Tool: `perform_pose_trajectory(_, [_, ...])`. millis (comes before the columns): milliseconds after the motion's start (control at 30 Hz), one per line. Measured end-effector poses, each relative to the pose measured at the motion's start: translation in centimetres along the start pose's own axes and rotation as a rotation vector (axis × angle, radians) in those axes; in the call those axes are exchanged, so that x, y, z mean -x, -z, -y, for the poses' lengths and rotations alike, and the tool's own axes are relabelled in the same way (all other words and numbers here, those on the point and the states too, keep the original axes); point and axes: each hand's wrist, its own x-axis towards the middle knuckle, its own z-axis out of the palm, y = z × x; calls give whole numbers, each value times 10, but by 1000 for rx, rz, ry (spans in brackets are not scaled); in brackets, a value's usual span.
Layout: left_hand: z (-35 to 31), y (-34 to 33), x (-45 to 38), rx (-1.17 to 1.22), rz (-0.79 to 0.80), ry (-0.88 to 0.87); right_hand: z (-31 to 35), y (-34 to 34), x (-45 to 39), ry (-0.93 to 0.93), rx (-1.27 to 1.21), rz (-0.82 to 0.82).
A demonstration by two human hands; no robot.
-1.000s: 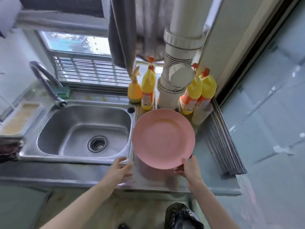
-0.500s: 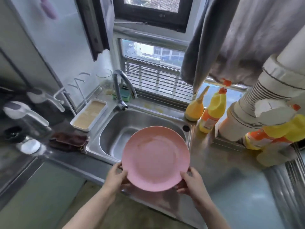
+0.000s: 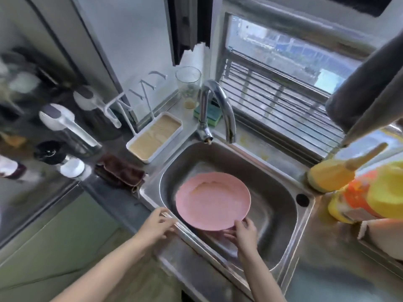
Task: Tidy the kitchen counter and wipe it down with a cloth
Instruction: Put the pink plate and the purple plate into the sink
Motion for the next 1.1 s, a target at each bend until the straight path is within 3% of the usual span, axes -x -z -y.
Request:
perform_pose_trajectory(67, [1,5,-10,-211,-105,-98,-4,-5,-19,-8,-4,-35])
perform_pose_trajectory(167, [9,5,-15,-934,-321,-206,-11,-7,-41,-47,-1,-59])
perform_pose_trajectory(300, [22,-3,-20,-1134,-246,-80,-21,-6,-61,-75,11,-60])
perform_pose_trajectory(600, [31,-3,-22,-1166,-243,-102,-52,7,-91,-225,158,-77])
perform_pose_trajectory(800, [32,0,-22,-1112,-233,-130,-62,6,-83,-70,571,-213])
perform_pose_trajectory(933, [29,31,-17,-866,-177,-234,-32,-32,-59,112,650,-63])
perform_pose_trajectory(1100, [47,110,1,-439,-326,-259,22,-126,1,470,673,224])
